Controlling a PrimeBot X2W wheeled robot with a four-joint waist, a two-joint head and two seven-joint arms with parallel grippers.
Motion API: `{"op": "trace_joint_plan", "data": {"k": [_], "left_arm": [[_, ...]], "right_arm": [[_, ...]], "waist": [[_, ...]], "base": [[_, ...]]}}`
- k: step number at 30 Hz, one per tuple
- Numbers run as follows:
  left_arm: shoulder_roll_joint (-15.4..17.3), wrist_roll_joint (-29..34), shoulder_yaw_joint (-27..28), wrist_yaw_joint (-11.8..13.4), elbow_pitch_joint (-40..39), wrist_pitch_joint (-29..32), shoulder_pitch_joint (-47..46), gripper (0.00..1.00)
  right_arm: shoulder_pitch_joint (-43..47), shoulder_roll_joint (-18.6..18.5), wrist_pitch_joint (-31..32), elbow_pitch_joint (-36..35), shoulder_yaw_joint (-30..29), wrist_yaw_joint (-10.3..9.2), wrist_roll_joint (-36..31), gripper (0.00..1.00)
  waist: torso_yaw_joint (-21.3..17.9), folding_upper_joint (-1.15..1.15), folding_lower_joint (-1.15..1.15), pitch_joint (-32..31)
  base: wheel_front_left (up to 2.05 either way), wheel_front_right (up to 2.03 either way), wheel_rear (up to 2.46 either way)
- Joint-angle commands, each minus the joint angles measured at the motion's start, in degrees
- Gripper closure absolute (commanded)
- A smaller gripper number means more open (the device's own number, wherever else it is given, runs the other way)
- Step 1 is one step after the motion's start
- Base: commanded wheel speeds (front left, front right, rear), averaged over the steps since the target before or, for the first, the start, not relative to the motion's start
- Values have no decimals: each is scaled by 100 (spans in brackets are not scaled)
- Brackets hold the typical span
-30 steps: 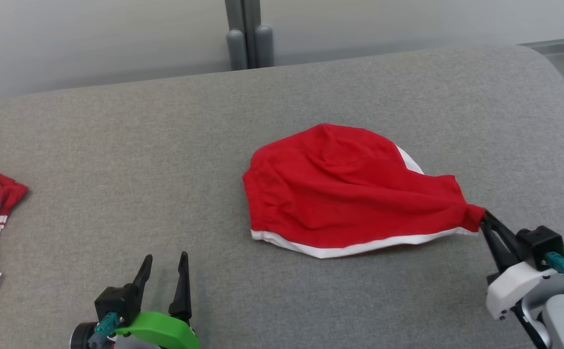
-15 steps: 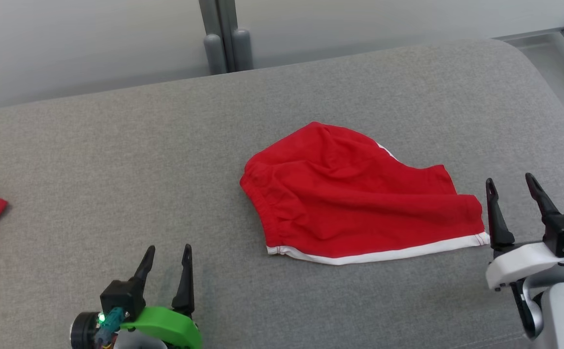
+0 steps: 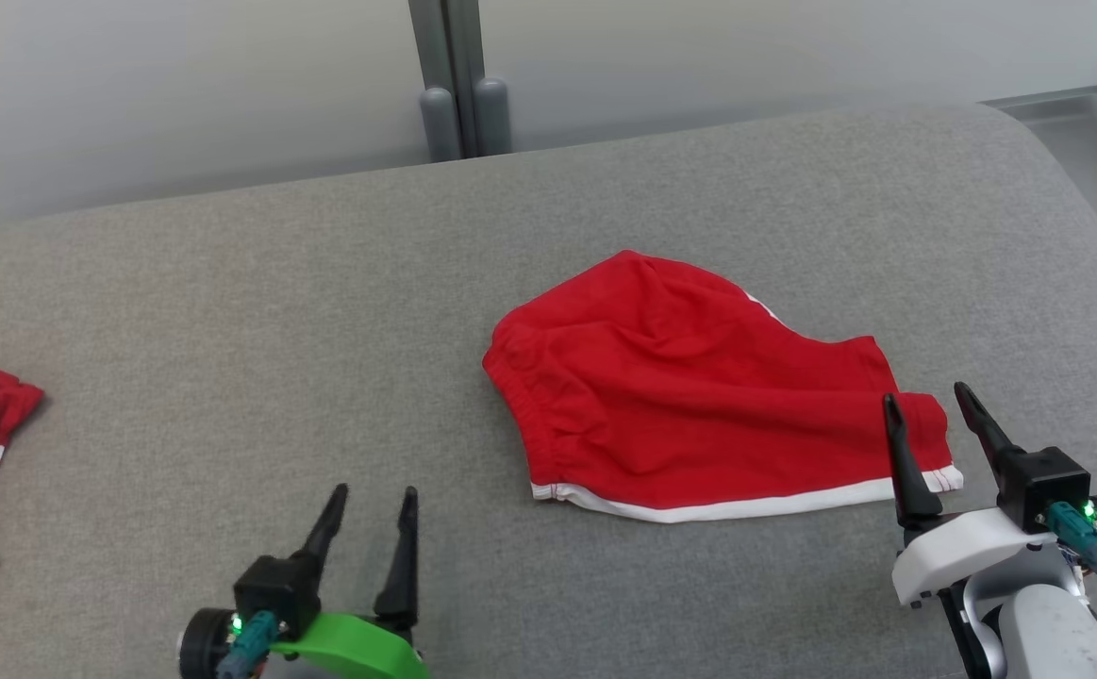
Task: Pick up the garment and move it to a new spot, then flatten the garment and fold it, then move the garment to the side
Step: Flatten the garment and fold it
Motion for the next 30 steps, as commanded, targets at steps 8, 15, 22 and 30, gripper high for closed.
{"op": "trace_joint_plan", "data": {"k": [8, 15, 22, 30], "left_arm": [[107, -566, -1130, -75, 143, 3, -386, 0], [322, -1025, -1791, -75, 670, 3, -878, 0], [455, -1320, -1969, -75, 812, 3, -1114, 0], [565, -1638, -2250, -75, 826, 2, -1313, 24]], "right_arm": [[-58, -6, -1, 29, 152, -8, 60, 0], [-163, -6, -1, 15, 280, -8, 102, 0], [-249, -5, -1, -3, 373, -8, 156, 0], [-334, -4, -1, -9, 475, -8, 210, 0]], "waist": [[-265, 0, 0, 203], [-553, 0, 0, 505], [-688, 0, 0, 683], [-781, 0, 0, 782]], "base": [[0, 0, 0], [0, 0, 0], [0, 0, 0], [0, 0, 0]]}}
